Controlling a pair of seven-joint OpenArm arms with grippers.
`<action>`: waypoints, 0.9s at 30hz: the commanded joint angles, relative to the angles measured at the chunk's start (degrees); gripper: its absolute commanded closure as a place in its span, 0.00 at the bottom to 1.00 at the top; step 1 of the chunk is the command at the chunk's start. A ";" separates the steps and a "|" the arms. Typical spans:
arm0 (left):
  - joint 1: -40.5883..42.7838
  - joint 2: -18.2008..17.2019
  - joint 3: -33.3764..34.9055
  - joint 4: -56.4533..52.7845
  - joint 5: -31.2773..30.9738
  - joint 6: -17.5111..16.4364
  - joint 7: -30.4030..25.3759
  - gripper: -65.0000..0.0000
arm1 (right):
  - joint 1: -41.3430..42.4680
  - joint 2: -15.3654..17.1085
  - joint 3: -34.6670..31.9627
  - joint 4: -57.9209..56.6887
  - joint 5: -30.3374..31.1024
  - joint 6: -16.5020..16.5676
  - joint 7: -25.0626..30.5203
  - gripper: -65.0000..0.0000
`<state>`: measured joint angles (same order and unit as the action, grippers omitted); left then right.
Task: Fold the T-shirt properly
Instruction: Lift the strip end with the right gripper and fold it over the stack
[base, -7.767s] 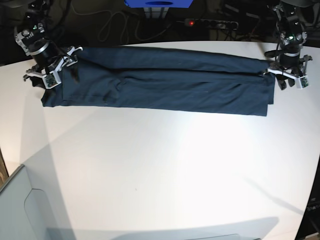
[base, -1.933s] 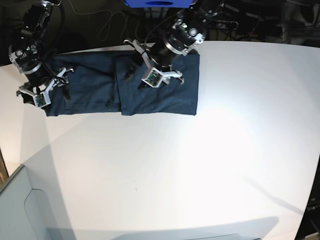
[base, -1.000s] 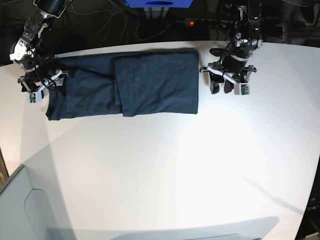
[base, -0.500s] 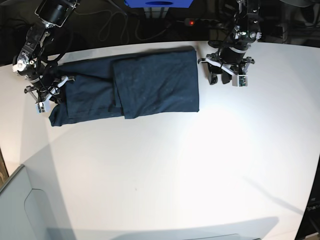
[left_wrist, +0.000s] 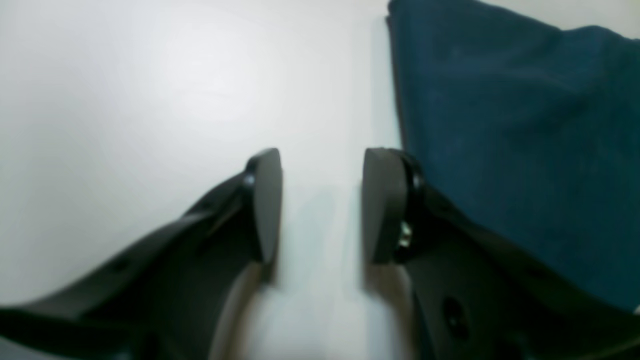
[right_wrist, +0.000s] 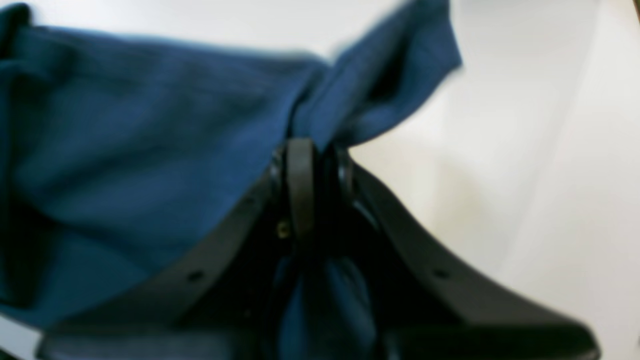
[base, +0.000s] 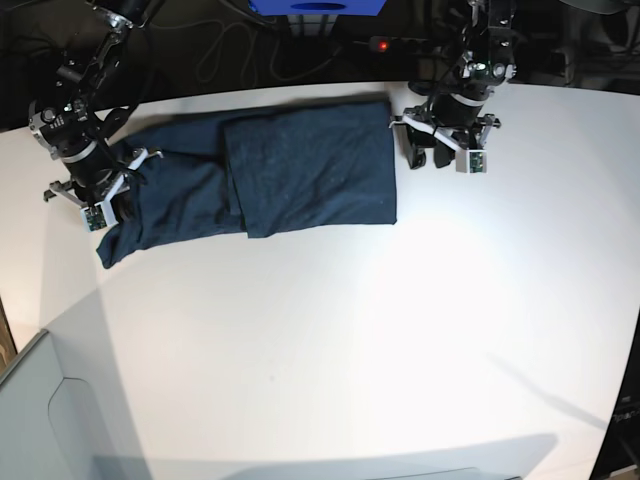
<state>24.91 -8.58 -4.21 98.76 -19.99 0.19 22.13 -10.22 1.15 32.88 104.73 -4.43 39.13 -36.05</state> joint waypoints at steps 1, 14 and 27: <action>-0.51 -0.17 -0.06 0.89 -0.36 -0.14 -1.16 0.60 | -0.46 0.48 -0.66 2.39 0.43 0.87 1.02 1.00; -1.92 -0.61 3.37 0.80 -0.01 -0.14 -0.81 0.60 | -4.07 -1.63 -27.13 11.89 0.34 0.87 1.46 1.00; -2.00 -0.26 3.28 0.80 0.16 0.03 -0.72 0.60 | 3.93 -1.63 -46.73 1.69 0.34 0.87 1.72 1.00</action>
<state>23.00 -8.71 -0.80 98.70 -19.51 0.21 22.55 -6.98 -0.05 -13.61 105.60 -5.34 39.18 -36.03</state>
